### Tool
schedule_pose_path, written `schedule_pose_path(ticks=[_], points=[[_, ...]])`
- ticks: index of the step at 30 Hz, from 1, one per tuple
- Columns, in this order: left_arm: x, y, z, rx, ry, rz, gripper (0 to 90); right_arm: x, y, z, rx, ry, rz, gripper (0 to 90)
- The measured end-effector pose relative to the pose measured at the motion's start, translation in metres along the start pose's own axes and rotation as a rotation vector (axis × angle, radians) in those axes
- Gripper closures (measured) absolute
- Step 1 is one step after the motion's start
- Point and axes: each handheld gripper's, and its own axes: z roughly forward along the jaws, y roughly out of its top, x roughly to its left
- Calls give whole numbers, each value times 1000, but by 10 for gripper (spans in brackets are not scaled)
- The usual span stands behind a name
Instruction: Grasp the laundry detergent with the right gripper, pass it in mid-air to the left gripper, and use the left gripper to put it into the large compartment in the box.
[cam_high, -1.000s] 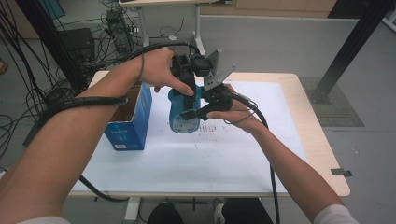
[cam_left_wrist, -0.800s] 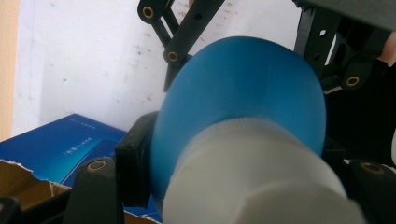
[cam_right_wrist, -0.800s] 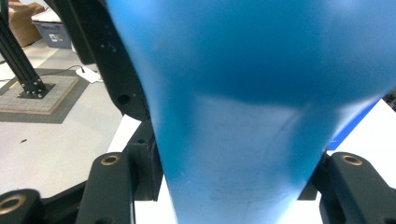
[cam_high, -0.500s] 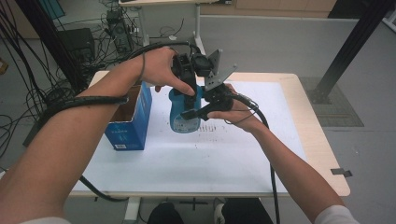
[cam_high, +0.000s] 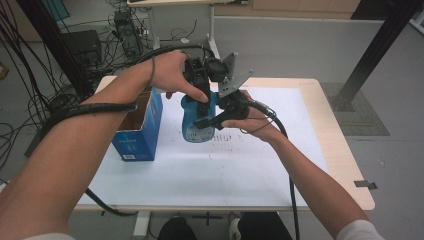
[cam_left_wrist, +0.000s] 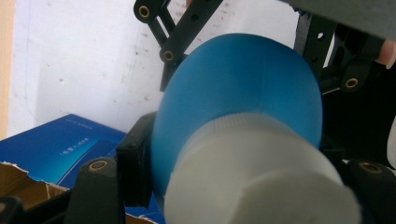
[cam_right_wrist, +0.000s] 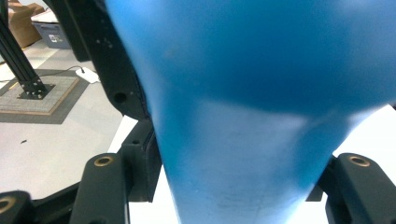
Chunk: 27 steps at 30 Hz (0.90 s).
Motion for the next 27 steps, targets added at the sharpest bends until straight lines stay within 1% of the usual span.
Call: schedule_pose_path(ticks=[1, 2, 3, 4, 6, 9, 10, 11, 12, 13, 14, 15, 17, 18, 21, 23, 27], points=[[0, 0, 0, 0, -2, -2, 356, 1, 0, 0, 6, -6, 9, 366], [0, -1, 0, -6, -1, -8, 356, 0, -1, 0, 4, -9, 7, 352], [1, -1, 0, -5, -2, -5, 356, 0, -2, 0, 4, -17, 1, 335], [1, -2, -1, -2, -3, -7, 357, 0, -2, 1, 1, -19, 5, 316], [2, -3, -1, -9, -2, -21, 357, 0, -4, 0, 1, -18, 17, 281], [4, -4, -2, -6, 5, -35, 357, -1, -6, -5, -4, -22, 49, 224], [5, -5, -4, -4, 7, -40, 357, -2, -7, -6, 0, -22, 71, 192], [5, -5, -5, -6, 7, -50, 357, -3, -8, -9, 5, -25, 92, 177], [7, -6, -7, -3, 7, -56, 357, -4, -9, -10, 11, -27, 96, 172], [9, -7, -8, -6, 3, -69, 357, -4, -10, -13, 26, -53, 101, 150], [12, -8, -10, -11, -1, -88, 358, -4, -10, -15, 49, -66, 92, 135], [13, -9, -12, -10, -3, -97, 357, -3, -11, -17, 74, -90, 98, 134], [17, -11, -15, -20, -1, -125, 357, -4, -12, -22, 97, -101, 107, 112], [20, -12, -18, -23, 3, -142, 357, -4, -13, -25, 101, -106, 115, 112], [25, -16, -24, -26, 15, -177, 357, -5, -14, -38, 109, -136, 145, 96], [28, -19, -29, -20, 17, -202, 357, -4, -15, -45, 126, -164, 152, 81], [37, -26, -43, -19, 21, -267, 357, -4, -16, -61, 147, -209, 175, 55]])
